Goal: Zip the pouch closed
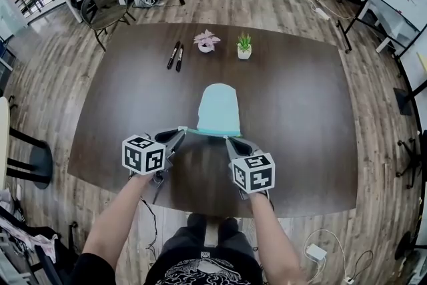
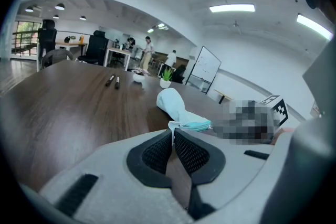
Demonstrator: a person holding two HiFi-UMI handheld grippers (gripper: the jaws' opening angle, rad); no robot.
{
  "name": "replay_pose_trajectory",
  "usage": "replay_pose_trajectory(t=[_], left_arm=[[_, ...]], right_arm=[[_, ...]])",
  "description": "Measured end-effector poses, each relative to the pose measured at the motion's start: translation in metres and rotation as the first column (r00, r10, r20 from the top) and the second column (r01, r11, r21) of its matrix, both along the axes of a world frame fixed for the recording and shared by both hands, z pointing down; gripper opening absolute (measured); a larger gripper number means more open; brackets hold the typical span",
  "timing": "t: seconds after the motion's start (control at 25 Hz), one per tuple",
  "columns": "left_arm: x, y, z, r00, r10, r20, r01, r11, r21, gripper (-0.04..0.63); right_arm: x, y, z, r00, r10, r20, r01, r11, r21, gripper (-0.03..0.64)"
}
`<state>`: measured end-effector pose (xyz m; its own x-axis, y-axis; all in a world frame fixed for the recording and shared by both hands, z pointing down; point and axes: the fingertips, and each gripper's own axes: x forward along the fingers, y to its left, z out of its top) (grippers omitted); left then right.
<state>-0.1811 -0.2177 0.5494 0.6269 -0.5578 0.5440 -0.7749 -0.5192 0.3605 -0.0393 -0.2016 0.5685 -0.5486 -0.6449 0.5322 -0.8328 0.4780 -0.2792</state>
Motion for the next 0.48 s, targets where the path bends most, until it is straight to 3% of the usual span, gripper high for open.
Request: replay_pose_trajectory(t=[0.48], left_arm=[[-0.012, -0.004, 0.001, 0.999, -0.029, 0.016, 0.029, 1.000, -0.001, 0.023]], right_arm=[[0.011, -0.001, 0.002, 1.000, 0.021, -0.002, -0.021, 1.000, -0.006, 0.006]])
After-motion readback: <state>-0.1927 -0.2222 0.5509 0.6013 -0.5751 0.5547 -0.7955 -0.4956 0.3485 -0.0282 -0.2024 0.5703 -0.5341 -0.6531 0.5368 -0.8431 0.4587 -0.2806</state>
